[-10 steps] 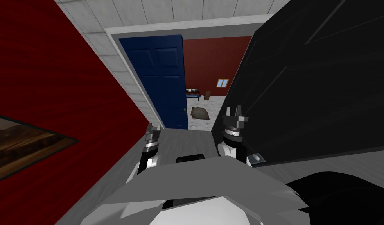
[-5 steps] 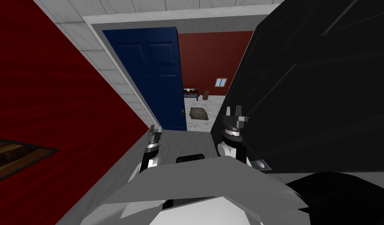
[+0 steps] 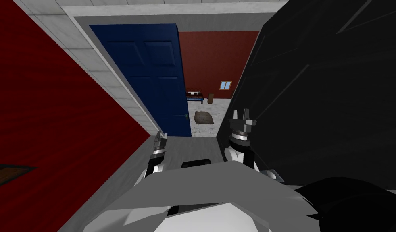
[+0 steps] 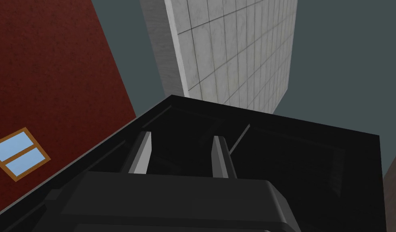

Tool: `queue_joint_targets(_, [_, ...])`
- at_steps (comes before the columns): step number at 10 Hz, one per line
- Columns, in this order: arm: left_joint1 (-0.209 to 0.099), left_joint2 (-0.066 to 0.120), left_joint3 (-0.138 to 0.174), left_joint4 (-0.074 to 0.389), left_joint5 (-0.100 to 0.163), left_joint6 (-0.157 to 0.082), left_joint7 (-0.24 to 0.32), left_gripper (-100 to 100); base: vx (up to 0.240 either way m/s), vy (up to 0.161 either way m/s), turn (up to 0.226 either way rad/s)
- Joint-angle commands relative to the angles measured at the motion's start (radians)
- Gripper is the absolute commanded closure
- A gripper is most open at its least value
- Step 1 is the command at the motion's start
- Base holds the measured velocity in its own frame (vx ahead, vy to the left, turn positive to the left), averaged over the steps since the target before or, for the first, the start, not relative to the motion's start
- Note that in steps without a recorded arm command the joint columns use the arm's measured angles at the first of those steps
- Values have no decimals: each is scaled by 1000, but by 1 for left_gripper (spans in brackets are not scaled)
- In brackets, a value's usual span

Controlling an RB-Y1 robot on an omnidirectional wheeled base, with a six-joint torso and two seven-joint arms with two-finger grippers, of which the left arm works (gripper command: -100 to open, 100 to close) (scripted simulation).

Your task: Pull the door open

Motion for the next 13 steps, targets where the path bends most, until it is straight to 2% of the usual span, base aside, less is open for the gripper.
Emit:
queue_joint_targets(1, [-10,6,0,38,-2,-7,2,-100,112,-41,-65])
queue_joint_targets(4, [-20,14,-1,98,-6,-17,5,-100,110,-36,-65])
queue_joint_targets(5, [-26,20,-2,137,-8,-24,7,-100,160,-33,-110])
queue_joint_targets(12, [-48,38,-5,270,-17,-46,14,-100,120,-22,-62])
queue_joint_targets(13, [-54,43,-6,306,-19,-52,16,-100,137,-35,-98])
